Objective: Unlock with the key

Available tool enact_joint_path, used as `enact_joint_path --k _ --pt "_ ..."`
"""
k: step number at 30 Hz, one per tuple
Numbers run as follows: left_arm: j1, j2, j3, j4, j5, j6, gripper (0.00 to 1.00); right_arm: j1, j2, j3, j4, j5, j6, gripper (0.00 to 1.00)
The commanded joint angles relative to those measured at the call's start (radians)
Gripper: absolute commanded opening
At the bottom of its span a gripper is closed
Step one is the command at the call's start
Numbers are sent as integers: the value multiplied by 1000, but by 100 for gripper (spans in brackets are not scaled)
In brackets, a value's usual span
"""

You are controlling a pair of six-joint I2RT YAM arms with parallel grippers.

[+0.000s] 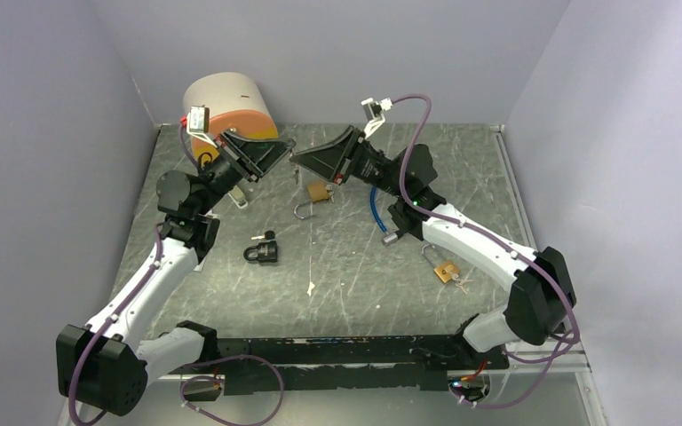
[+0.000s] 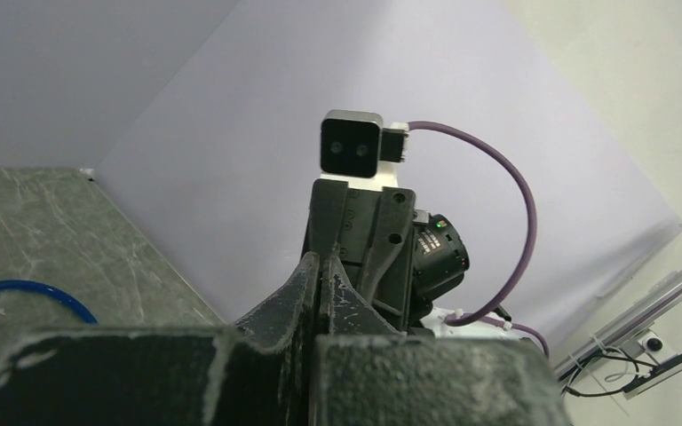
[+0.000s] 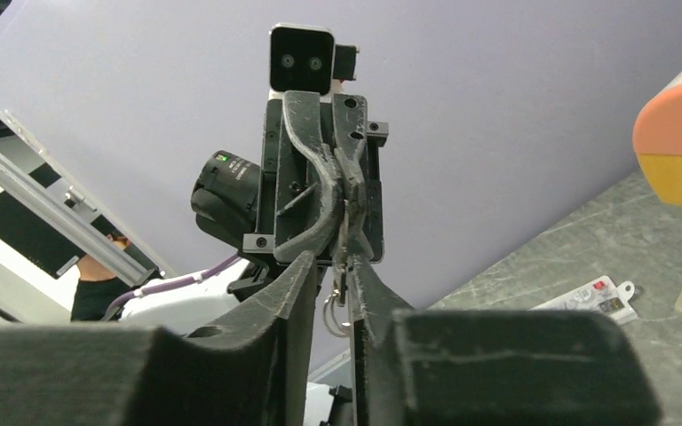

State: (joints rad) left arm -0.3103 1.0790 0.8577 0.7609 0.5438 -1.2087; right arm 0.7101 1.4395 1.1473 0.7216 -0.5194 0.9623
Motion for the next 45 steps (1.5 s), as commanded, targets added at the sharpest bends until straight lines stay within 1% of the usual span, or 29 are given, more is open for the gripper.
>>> enact_joint_path --k 1,3,4,7,10,13,14,17,19,20,22,23,25,26,28,31,33,34,37,40,45 --pt "-3 -22 -2 56 -8 -12 3 -3 15 37 98 -31 41 19" --pt "-2 -24 -6 59 -13 -16 3 -3 17 35 103 -38 47 13" --pt "-3 -27 -8 61 -17 -16 2 -3 18 36 102 -41 48 11" --pt "-3 -29 -13 64 -27 -22 2 -4 22 37 104 -47 55 11" --pt "-3 -32 -16 59 -32 -22 3 -3 23 33 117 -53 65 0" --pt "-3 -40 -16 24 -40 -15 3 -3 7 13 100 -42 53 0" --pt "-3 -46 -11 -8 -44 -5 8 -3 -3 5 80 -36 41 0" --pt "-3 -75 32 -213 -55 65 29 -6 -56 -51 -10 3 -26 0" --pt "-3 -92 84 -431 -78 155 40 -11 -108 -106 -82 41 -77 0" --pt "-3 -100 119 -566 -99 207 45 -17 -139 -142 -117 62 -103 0" --pt "-3 -99 180 -805 -153 298 59 -31 -212 -215 -219 118 -153 0" --pt "-3 -95 202 -897 -174 348 62 -39 -256 -258 -269 149 -170 0" --pt "-3 -77 230 -1023 -202 420 65 -59 -344 -349 -352 205 -192 0" --pt "-3 -66 235 -1058 -197 448 67 -72 -387 -388 -408 235 -201 0" --pt "-3 -32 232 -1074 -159 484 66 -97 -483 -466 -523 297 -215 0" --pt "-13 49 215 -1003 -57 505 65 -135 -598 -549 -697 387 -220 0" --pt "-46 134 231 -969 -25 523 63 -154 -664 -588 -825 477 -203 0" --pt "-79 181 255 -977 -32 540 63 -170 -696 -600 -884 522 -186 0" --pt "-209 357 368 -999 -104 629 64 -184 -770 -620 -1049 670 -123 0" --pt "-322 535 498 -982 -118 670 62 -187 -812 -613 -1195 798 -52 0" --pt "-434 813 691 -948 -128 711 59 -188 -829 -563 -1449 1002 88 0"
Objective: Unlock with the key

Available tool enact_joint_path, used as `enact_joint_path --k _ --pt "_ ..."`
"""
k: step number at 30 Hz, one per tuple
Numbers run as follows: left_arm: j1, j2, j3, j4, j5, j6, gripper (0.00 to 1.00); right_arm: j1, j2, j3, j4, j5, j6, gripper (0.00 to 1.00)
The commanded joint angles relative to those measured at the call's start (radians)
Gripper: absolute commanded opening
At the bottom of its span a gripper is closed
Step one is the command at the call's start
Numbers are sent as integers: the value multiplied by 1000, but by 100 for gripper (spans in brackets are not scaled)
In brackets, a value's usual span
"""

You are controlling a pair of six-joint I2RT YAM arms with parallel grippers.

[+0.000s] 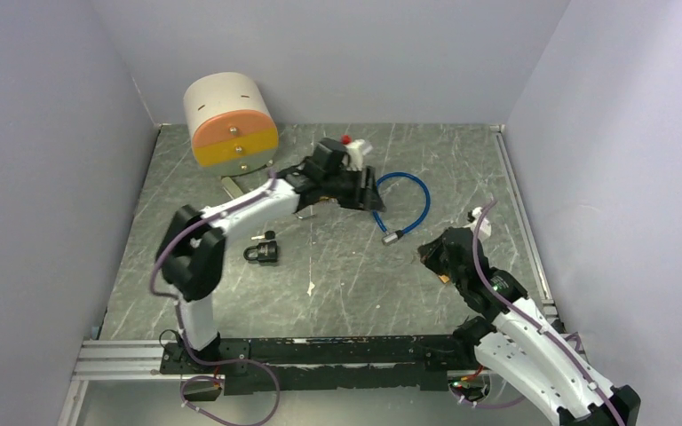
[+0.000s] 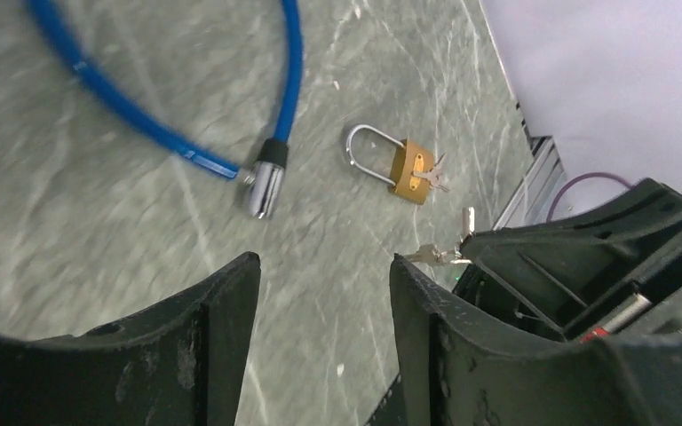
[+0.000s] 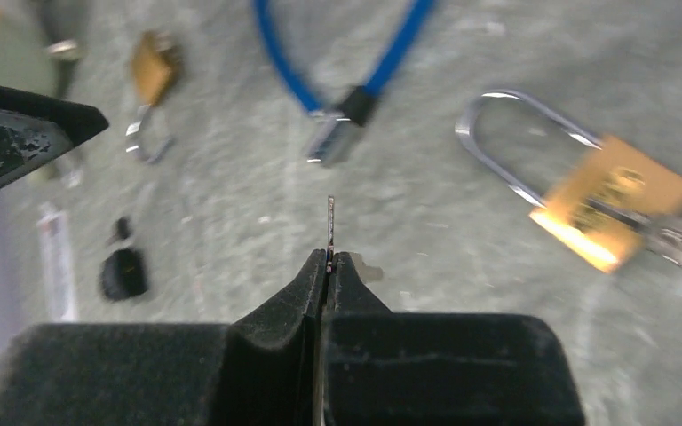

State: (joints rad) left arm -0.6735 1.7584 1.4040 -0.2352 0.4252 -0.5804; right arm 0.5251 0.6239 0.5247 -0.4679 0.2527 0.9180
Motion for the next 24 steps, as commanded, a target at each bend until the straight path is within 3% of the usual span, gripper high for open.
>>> enact_joint_path --k 1,7,15,24 --pt "-92 183 189 38 -24 93 59 -4 -15 71 -299 255 156 0" --pt "-188 435 424 -22 -139 164 58 -5 -43 101 -455 308 258 0" --pt "-273 689 705 -178 -369 257 55 -6 -98 99 -460 256 240 0" --pt "-311 788 787 -245 -524 324 34 -6 -130 96 -485 252 252 0"
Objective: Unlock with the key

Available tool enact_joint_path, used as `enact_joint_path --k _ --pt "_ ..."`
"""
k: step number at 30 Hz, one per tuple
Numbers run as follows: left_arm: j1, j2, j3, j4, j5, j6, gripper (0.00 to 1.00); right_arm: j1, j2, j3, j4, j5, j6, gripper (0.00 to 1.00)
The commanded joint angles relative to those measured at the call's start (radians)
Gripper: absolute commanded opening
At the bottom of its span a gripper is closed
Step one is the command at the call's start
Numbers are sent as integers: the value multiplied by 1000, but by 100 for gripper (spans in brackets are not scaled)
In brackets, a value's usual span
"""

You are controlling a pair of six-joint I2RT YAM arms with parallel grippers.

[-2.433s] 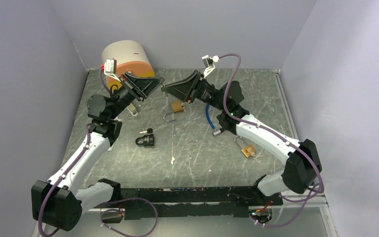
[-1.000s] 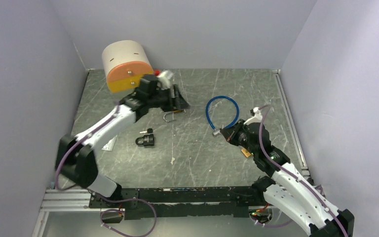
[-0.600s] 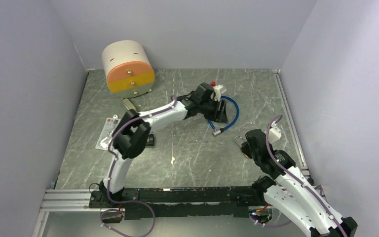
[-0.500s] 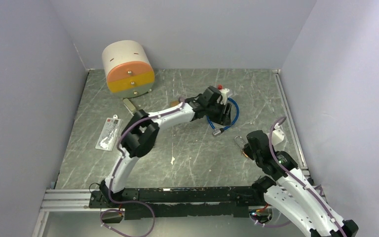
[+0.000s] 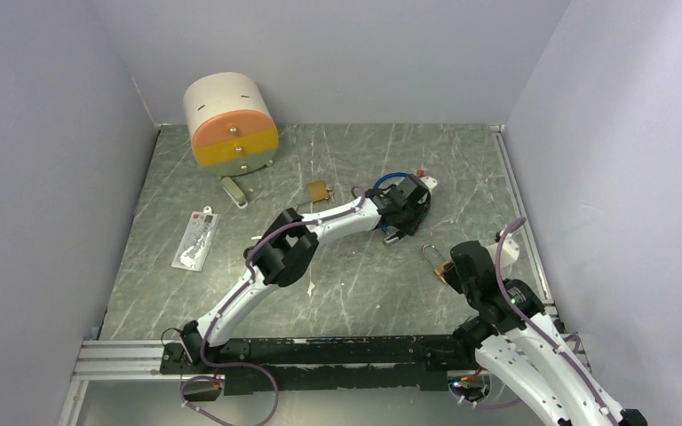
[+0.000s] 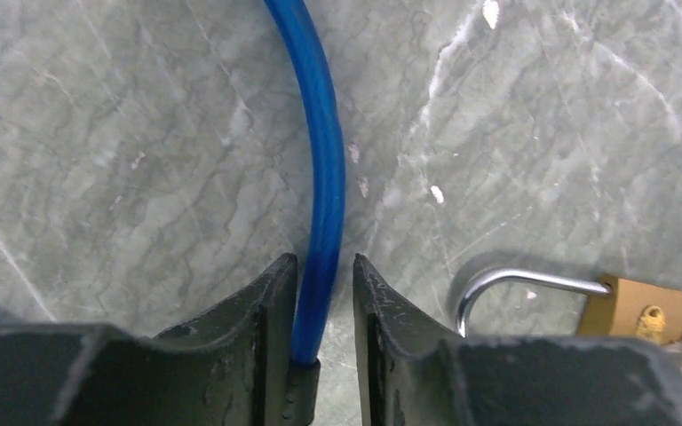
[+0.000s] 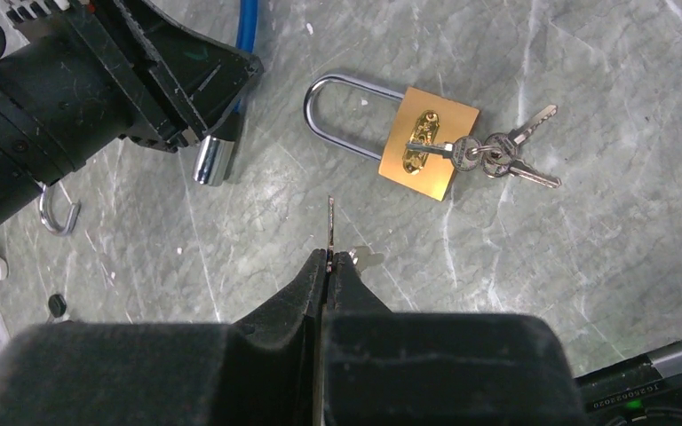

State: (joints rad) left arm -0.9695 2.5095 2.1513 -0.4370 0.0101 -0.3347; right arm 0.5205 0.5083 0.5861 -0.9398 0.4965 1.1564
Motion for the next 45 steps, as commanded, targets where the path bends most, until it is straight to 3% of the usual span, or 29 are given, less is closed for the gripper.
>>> enact_joint_path --k 1,9,10,13,17,19,24,31,34,35,41,45 --pt "-21 44 38 -33 -127 108 33 -2 -14 35 -13 7 18 0" --pt "-34 95 67 -33 -219 238 37 -1 32 66 13 6 -3 0" --pt "-38 95 62 -32 -228 253 34 -2 35 66 19 5 -2 0" --pt "-41 85 66 -59 -225 264 6 -2 41 66 40 -3 0 0" --pt "-33 -29 22 -47 -152 243 3 -2 54 66 74 -18 -6 0" --pt "-10 -117 -40 4 -25 201 3 -1 63 64 97 -29 -12 0" --pt "100 -307 -211 196 369 -31 3 -2 77 44 148 -48 -16 0" --pt "198 -465 -463 517 651 -390 3 -2 99 12 229 -89 -17 0" --pt "227 -522 -586 678 719 -537 3 -1 128 11 269 -101 -31 0" --pt "234 -540 -640 803 728 -595 3 -2 137 11 283 -107 -37 0" --pt "238 -601 -906 1232 717 -898 2 -3 217 16 369 -143 -68 0" --pt "262 -624 -1002 1340 667 -1012 2 -3 258 7 420 -172 -80 0"
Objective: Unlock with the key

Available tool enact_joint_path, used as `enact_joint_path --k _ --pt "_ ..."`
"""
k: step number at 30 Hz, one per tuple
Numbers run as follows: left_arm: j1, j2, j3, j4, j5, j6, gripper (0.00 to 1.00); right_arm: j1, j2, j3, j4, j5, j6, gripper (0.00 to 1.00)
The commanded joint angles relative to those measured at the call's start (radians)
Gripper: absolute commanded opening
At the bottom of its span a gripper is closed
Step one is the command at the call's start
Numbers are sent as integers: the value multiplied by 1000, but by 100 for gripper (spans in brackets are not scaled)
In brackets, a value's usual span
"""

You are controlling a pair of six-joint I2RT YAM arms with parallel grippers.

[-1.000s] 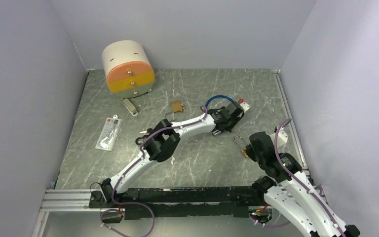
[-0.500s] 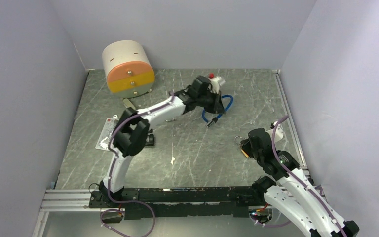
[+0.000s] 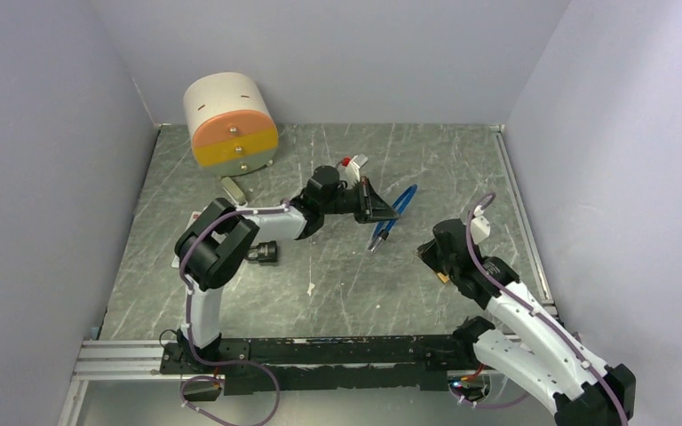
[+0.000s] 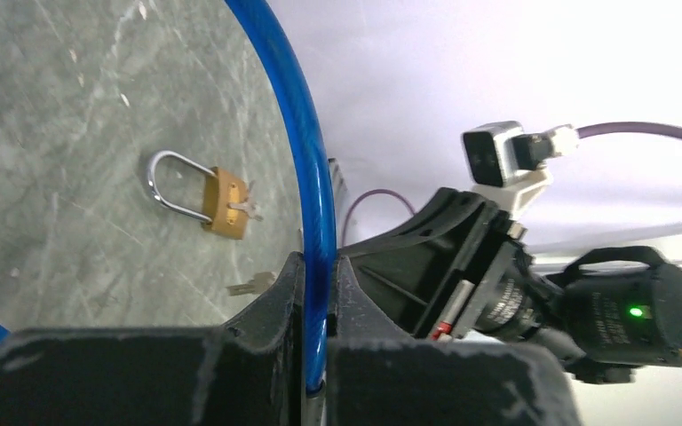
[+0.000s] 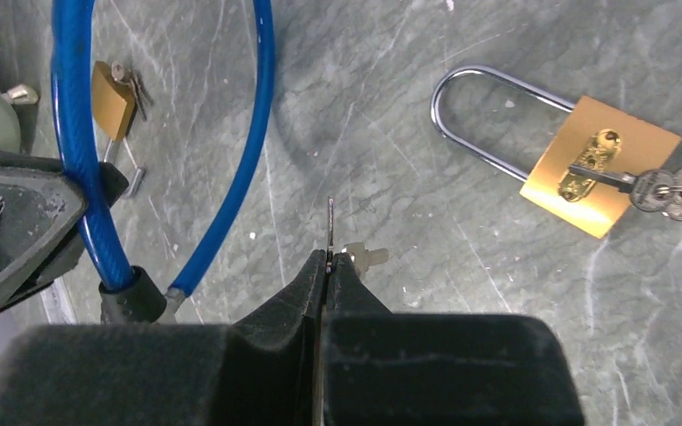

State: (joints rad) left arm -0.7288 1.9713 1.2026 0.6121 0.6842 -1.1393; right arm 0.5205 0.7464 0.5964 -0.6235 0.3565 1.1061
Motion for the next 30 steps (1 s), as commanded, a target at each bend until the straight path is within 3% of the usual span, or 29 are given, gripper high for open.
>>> enact_joint_path --k 1,10,18,22,30 --pt "29 -96 -75 287 -28 -216 3 -3 30 -5 118 -41 -31 0" --pt "127 -218 -301 187 -184 -222 3 -4 126 11 213 -94 -68 0" --pt "198 -260 -435 162 -177 -227 36 -3 192 25 261 -135 -87 0" --pt "212 -257 -461 178 -124 -224 44 -3 202 25 272 -142 -92 0" --pt "214 -336 -404 -225 -148 -10 44 -4 200 12 286 -157 -98 0"
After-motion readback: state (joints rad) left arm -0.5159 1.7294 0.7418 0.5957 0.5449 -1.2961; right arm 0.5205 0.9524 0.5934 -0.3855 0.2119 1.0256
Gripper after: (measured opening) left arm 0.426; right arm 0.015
